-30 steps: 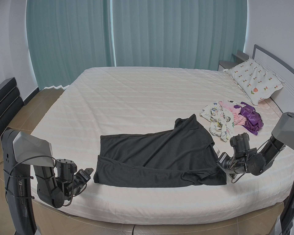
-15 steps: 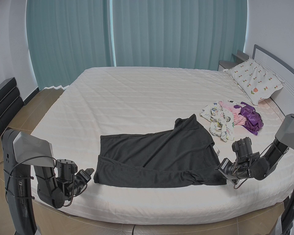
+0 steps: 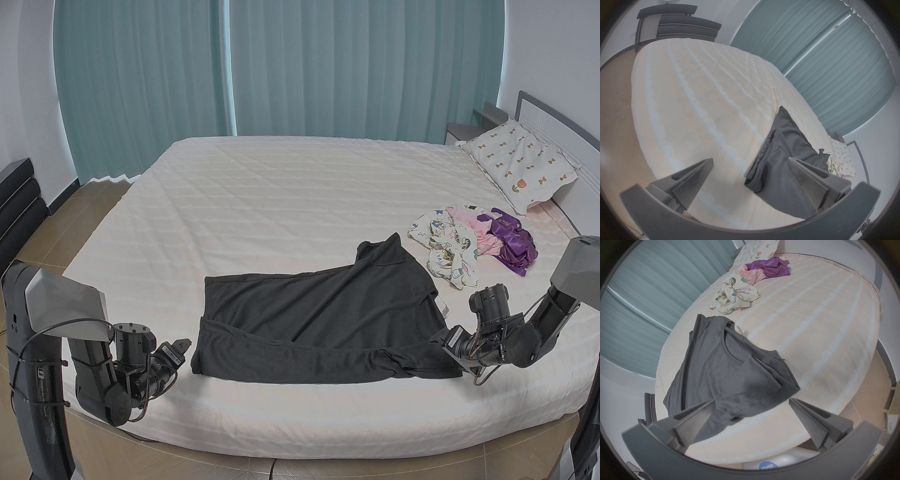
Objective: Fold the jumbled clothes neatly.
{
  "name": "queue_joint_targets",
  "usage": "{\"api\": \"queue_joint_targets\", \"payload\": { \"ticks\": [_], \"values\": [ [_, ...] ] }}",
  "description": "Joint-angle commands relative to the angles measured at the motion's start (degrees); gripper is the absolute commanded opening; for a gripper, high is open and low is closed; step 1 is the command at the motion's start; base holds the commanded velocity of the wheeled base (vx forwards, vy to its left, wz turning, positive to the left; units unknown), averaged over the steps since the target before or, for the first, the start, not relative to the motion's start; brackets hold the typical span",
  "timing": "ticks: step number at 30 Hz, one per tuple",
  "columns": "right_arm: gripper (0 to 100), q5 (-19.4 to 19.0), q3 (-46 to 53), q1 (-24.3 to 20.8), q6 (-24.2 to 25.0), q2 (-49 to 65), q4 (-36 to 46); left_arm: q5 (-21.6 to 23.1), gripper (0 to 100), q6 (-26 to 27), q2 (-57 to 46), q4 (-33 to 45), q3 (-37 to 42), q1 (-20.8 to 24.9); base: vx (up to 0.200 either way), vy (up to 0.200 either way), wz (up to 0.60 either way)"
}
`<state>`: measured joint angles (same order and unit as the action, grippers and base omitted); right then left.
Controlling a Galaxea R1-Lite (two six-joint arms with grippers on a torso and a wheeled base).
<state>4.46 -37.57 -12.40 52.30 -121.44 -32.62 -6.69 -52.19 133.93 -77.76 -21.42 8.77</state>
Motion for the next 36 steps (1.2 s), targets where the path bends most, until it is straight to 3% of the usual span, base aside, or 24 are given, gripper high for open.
{"api": "queue_joint_targets", "payload": {
  "ticks": [1, 8, 16, 24, 31, 36],
  "values": [
    [100, -1.3, -2.2, 1.1, -0.2, -2.3, -1.7, 0.2, 100, 0.2, -1.4, -0.7, 0.1, -0.1, 0.0, 0.0, 0.0],
    [100, -3.0, -0.9, 1.5, -1.5, -1.8, -5.1, 5.6, 100, 0.3, -4.9, -0.8, 1.7, 0.9, 0.0, 0.0, 0.0],
    [100, -3.2, 6.1, 1.8, -1.1, -0.9, -13.5, 5.8, 100, 0.3, -4.9, -0.8, 1.8, 0.4, 0.0, 0.0, 0.0],
    [100, -3.3, 11.6, 2.1, -1.3, -3.9, -25.6, 5.9, 100, 0.2, -4.6, -0.8, 2.0, 0.6, 0.2, 0.0, 0.0],
    [100, -3.6, 12.4, 2.6, -1.6, -3.5, -26.6, 6.0, 100, 0.2, -4.6, -0.8, 1.7, 0.9, 0.2, 0.0, 0.0],
    [100, -3.7, 12.9, 2.9, -2.8, -3.4, -27.1, 6.1, 100, 0.5, -4.6, -0.4, 0.9, 1.9, 0.0, 0.0, 0.0]
  ]
}}
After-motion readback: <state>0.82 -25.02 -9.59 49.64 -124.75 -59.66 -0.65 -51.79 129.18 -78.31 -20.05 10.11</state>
